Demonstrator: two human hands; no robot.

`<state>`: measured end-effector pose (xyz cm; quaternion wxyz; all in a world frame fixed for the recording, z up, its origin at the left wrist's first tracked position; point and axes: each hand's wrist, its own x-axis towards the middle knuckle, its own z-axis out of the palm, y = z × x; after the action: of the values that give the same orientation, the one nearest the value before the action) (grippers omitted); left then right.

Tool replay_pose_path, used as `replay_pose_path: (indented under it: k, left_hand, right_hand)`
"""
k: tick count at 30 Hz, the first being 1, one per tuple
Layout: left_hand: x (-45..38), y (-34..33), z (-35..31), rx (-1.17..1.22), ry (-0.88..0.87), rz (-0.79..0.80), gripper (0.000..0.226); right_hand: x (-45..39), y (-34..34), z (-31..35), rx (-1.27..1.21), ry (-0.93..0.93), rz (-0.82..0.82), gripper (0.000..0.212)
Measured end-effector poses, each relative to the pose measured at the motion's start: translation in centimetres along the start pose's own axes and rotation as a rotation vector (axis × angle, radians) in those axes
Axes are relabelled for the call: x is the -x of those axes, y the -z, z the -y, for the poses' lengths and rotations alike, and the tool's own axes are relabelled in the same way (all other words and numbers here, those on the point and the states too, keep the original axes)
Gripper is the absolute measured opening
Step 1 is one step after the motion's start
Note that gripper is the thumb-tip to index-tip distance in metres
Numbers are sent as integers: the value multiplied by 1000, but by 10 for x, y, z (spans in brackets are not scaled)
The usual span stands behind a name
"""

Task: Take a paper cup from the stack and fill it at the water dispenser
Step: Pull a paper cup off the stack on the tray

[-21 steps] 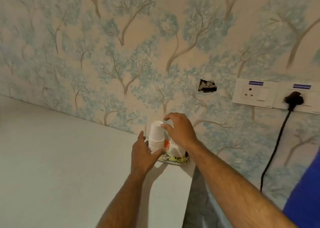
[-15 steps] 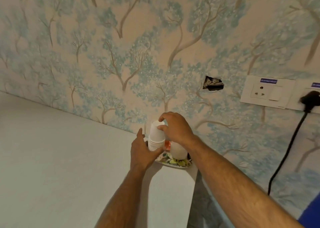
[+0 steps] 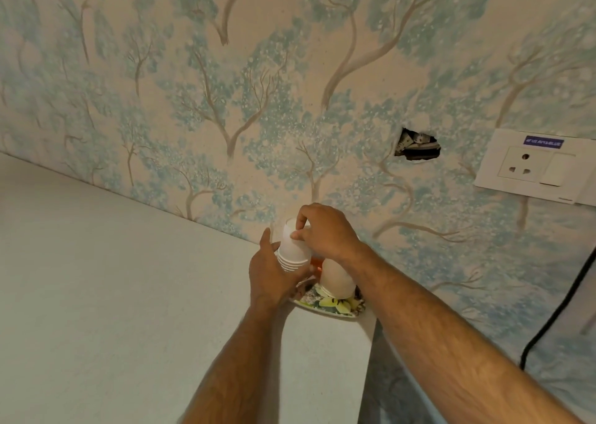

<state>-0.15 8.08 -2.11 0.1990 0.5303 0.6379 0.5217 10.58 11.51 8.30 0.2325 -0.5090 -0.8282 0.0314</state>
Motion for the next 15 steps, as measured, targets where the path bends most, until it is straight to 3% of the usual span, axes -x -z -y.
replay_pose_path:
  k: [15]
  left_hand:
    - [-8,-4,4,-162,-18,-26,109]
  right_hand:
    - [-9,11,-1,-67,-17,21,16]
